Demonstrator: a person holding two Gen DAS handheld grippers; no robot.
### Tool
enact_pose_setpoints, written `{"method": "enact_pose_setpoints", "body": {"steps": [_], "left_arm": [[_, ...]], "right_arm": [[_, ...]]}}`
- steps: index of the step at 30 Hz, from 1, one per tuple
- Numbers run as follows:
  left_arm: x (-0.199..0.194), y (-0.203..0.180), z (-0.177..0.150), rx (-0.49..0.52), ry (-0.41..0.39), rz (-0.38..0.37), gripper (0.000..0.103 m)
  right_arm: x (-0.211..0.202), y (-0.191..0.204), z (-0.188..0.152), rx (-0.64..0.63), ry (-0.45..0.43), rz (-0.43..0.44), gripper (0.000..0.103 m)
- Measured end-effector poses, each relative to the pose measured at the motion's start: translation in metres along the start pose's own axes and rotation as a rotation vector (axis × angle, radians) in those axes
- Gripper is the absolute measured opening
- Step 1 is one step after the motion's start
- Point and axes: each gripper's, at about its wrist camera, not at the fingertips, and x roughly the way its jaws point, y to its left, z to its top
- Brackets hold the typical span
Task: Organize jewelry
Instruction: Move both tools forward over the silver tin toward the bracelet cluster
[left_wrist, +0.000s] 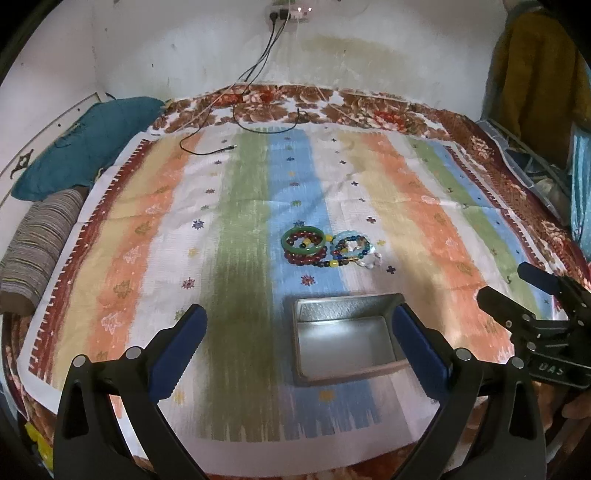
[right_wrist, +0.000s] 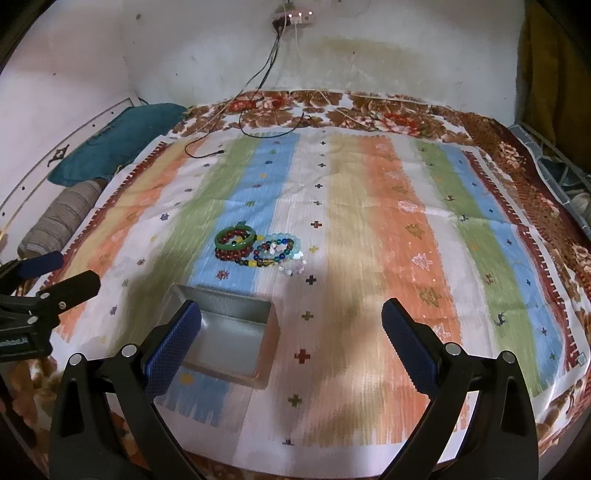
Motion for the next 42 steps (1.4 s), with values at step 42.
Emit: {"method": "enact_pose_setpoints", "body": {"steps": [42], "left_arm": [[0.132, 0.029, 0.058, -0.138, 0.231, 0.013, 0.097]], "right_arm": [[0.103, -0.009, 0.048, 0.09, 0.207, -0.015, 0.099]]}}
